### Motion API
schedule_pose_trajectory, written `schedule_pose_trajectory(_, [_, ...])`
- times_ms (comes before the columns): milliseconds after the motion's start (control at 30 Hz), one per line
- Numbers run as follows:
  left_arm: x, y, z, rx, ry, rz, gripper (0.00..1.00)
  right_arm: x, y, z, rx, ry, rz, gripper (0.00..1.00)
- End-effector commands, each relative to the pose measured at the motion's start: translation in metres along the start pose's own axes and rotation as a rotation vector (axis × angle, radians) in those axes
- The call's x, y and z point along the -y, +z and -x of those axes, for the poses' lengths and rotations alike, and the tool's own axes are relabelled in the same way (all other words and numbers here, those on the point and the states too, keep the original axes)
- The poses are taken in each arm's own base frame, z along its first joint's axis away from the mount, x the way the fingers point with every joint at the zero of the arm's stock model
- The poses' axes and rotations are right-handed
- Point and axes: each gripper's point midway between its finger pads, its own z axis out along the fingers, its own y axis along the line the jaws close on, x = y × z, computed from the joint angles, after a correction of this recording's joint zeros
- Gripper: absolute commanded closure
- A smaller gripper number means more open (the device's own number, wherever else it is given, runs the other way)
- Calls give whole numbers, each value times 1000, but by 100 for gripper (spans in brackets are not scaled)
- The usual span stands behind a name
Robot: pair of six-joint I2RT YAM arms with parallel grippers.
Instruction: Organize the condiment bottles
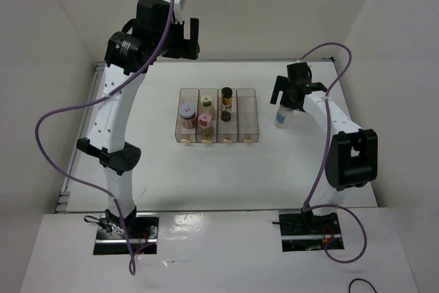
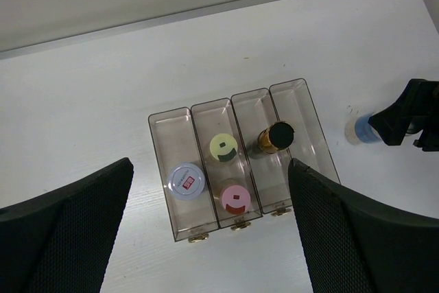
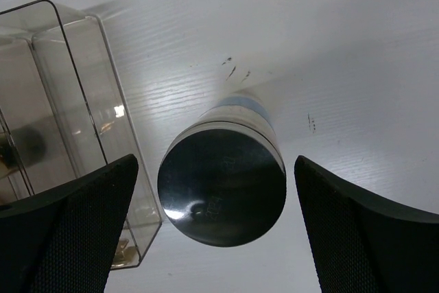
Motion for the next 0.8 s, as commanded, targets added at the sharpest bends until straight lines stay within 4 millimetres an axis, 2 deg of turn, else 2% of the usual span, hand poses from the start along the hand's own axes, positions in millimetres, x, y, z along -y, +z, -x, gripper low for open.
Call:
schedule_pose_trajectory(0, [-2,-18,13,50,-20,-3,1,4,8,-4,-2,9,-40,3])
schedule_pose_trajectory(233, [-4,-16,10,41,-19,10,1,3,14,-7,-15,7,-35,17])
schedule_pose_trajectory(300, [-6,-18,10,43,-19,19,1,3,17,-10,-24,5,-39,18])
schedule_pose_trajectory(400, [-8,-22,13,54,-20,26,1,3,17,-10,-24,5,-39,26])
schedule_pose_trajectory(500, [-12,-20,11,46,-23,36,1,3,17,-10,-24,5,-39,41])
schedule_pose_trajectory(533, [-12,-20,11,46,-23,36,1,3,17,-10,-24,5,-39,50])
schedule_pose_trajectory(633, [-12,-20,11,46,-23,36,1,7,15,-9,-24,3,-61,58])
schedule_pose_trajectory(667, [-12,-20,11,46,-23,36,1,10,15,-10,-29,0,-76,64])
schedule_pose_trajectory(733, [-12,-20,11,46,-23,36,1,9,1,5,7,8,-73,71])
schedule_pose_trajectory(767, [-14,-18,9,39,-22,47,1,6,-5,17,36,6,-61,71])
